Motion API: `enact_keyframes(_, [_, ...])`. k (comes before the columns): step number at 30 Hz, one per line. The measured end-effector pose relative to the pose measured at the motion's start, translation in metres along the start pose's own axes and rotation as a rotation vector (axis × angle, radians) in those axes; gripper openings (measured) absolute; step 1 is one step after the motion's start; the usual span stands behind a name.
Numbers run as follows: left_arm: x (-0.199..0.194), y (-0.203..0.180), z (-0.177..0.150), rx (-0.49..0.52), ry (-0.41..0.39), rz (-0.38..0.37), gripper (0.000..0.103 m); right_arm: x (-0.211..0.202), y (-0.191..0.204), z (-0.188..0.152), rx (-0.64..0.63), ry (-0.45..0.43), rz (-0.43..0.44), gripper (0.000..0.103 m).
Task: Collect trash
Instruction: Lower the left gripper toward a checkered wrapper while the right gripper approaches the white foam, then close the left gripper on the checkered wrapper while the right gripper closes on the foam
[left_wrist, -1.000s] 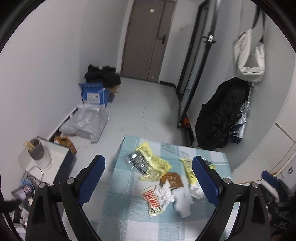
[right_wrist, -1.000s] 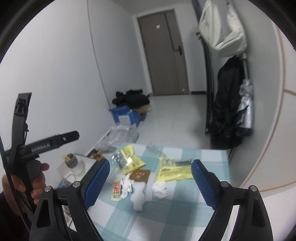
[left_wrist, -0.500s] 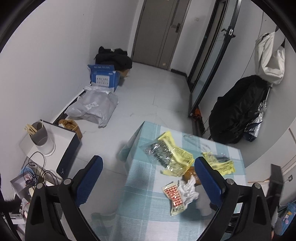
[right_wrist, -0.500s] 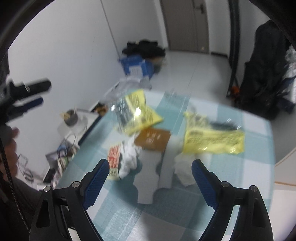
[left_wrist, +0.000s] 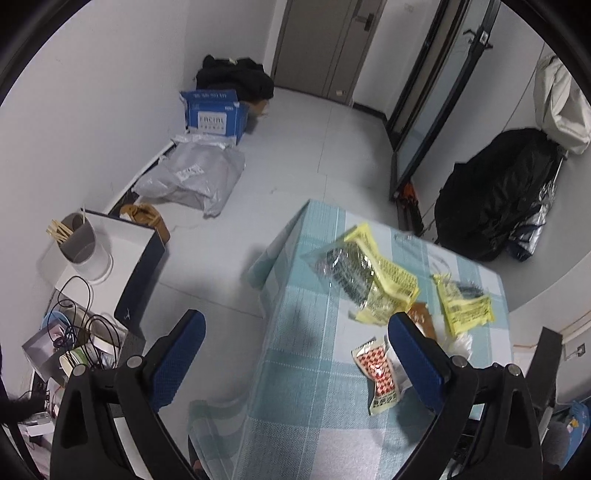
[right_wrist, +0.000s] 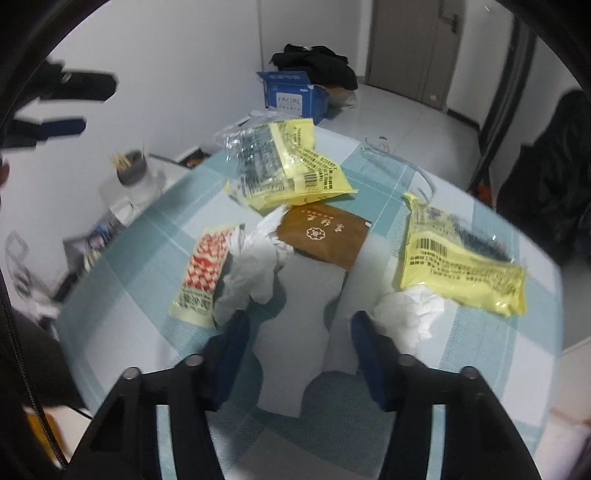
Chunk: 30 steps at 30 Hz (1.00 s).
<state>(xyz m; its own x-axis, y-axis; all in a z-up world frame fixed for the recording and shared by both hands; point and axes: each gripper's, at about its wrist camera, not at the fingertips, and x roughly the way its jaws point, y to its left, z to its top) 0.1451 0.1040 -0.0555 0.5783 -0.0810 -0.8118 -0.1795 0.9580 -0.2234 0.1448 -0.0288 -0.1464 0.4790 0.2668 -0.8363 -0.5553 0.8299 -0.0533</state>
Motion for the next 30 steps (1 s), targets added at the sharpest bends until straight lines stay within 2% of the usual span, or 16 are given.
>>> enact_keyframes(2, [0.008,-0.001,-0.003,0.002,0.041,-0.018,0.098,-0.002,0.001,-0.001,-0.007,-0.005,0.010,0.045])
enact_keyframes(4, [0.016,-0.003,-0.006,0.005,0.083,-0.033,0.098,-0.005,0.001,-0.003,-0.013,-0.024,0.021,0.037])
enact_keyframes(11, [0.042,-0.023,-0.026,0.072,0.203,-0.024,0.098,-0.018,-0.014,-0.007,0.082,-0.038,0.123,0.036])
enact_keyframes(18, [0.059,-0.046,-0.040,0.175,0.251,0.044,0.098,-0.040,-0.038,-0.014,0.200,-0.071,0.205,0.036])
enact_keyframes(22, [0.072,-0.052,-0.046,0.188,0.293,0.087,0.098,-0.053,-0.047,-0.019,0.219,-0.092,0.218,0.036])
enact_keyframes(30, [0.077,-0.058,-0.044,0.184,0.305,0.123,0.098,-0.076,-0.058,-0.024,0.255,-0.140,0.234,0.036])
